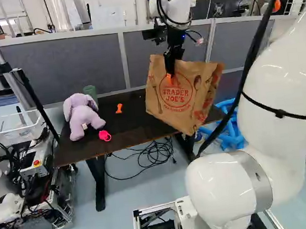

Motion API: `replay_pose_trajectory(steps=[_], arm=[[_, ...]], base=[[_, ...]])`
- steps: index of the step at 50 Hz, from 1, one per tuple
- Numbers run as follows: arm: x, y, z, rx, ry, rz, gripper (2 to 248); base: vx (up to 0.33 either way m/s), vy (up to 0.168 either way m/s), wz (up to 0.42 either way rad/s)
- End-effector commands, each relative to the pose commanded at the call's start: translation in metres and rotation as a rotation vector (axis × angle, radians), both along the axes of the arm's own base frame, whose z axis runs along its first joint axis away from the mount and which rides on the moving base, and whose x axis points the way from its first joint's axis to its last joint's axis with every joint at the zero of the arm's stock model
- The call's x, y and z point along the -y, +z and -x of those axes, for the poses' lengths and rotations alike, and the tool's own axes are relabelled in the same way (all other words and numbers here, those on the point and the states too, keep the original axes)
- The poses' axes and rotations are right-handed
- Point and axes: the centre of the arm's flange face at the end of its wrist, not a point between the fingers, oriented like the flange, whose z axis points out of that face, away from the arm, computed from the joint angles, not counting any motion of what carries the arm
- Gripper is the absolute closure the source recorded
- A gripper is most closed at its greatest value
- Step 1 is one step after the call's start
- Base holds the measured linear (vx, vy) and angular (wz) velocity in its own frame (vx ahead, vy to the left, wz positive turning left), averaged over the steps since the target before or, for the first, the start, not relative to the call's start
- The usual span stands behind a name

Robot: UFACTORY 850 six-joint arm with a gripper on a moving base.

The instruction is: Pick up the bag on the ground and place it on the table

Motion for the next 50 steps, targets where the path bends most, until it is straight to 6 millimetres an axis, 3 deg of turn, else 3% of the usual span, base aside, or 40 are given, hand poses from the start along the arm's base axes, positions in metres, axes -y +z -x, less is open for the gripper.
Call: replay_pose_trajectory(steps=[30,50], arm=[[-0.018,0.000,-0.051,0.033,0.038,0.001,224],[-0.037,-0.027,-0.093,-0.003,0.071,0.000,224]], base=[[0.000,0.000,0.000],[0.000,0.000,0.000]])
